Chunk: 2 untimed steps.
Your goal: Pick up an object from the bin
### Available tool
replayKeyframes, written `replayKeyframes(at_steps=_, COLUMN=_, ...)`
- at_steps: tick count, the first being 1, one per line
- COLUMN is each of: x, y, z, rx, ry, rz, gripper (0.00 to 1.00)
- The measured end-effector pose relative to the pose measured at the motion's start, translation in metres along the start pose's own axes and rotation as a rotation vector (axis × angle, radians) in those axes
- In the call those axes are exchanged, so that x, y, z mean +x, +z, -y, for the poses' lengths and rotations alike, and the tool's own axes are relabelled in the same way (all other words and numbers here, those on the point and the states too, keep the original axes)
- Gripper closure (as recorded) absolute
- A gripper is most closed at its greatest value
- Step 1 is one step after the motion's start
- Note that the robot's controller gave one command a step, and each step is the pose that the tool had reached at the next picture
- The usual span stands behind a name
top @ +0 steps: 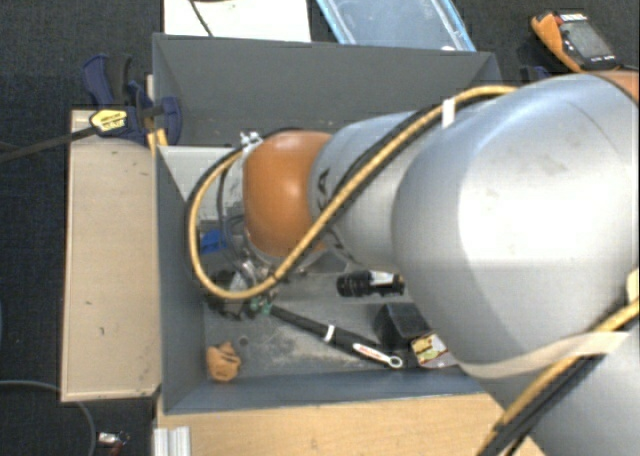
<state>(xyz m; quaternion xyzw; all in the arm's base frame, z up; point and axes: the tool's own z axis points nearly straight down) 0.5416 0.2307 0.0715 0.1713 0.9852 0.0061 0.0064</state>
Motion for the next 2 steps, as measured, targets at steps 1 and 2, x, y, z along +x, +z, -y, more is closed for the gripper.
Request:
replayKeyframes(at_steps=1, x=0.001, y=-0.030, z=0.001, rx=0.002, ry=0.001, rz=-0.003, gripper=1.00)
replayKeyframes(at_steps=2, x=0.000, y=-0.050, z=0.000, rx=0.000, ry=0.001, rz=-0.001, gripper=1.00)
